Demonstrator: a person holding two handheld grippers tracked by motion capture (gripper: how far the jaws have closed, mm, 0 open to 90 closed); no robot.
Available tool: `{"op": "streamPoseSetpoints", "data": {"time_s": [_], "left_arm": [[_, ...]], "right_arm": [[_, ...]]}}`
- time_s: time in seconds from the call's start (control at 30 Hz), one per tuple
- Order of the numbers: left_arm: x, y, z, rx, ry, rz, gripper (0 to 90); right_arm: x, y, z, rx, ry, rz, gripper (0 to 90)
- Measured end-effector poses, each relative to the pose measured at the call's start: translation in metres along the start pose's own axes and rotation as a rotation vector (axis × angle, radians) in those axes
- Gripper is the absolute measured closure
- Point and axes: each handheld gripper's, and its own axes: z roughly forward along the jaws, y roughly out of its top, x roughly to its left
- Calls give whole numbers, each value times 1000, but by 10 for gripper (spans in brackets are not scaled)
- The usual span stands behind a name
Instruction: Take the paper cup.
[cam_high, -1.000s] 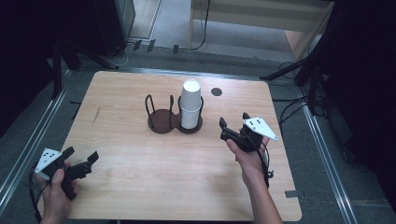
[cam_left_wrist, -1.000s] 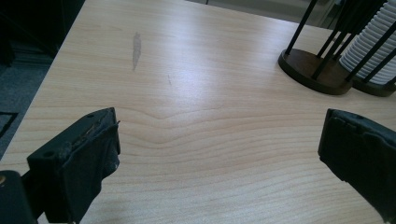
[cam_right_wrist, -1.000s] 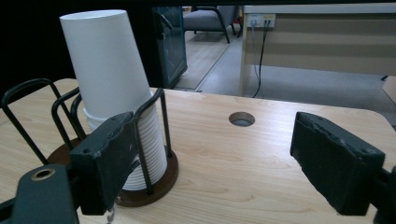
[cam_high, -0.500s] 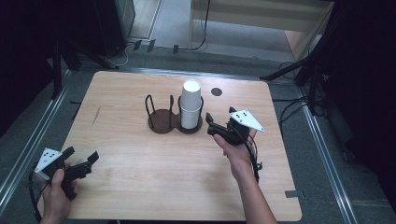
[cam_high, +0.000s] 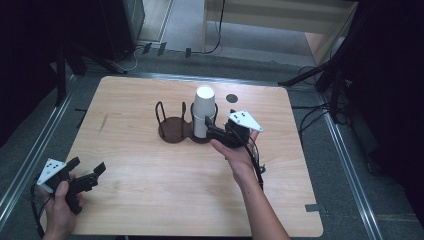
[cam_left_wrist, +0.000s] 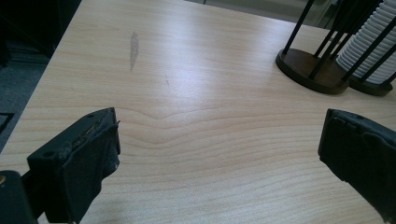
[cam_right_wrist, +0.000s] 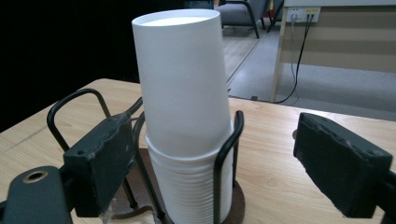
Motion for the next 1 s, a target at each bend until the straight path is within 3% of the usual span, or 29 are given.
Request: {"op": "streamPoseSetpoints", "data": {"time_s": [0.67, 1.0], "left_arm": [[0, 0, 0, 2, -3, 3, 0], [0, 0, 0, 5, -8, 6, 0]], "right_arm": [[19, 0, 42, 32, -25, 0, 90], [20, 1, 58, 44, -35, 13, 97]]}}
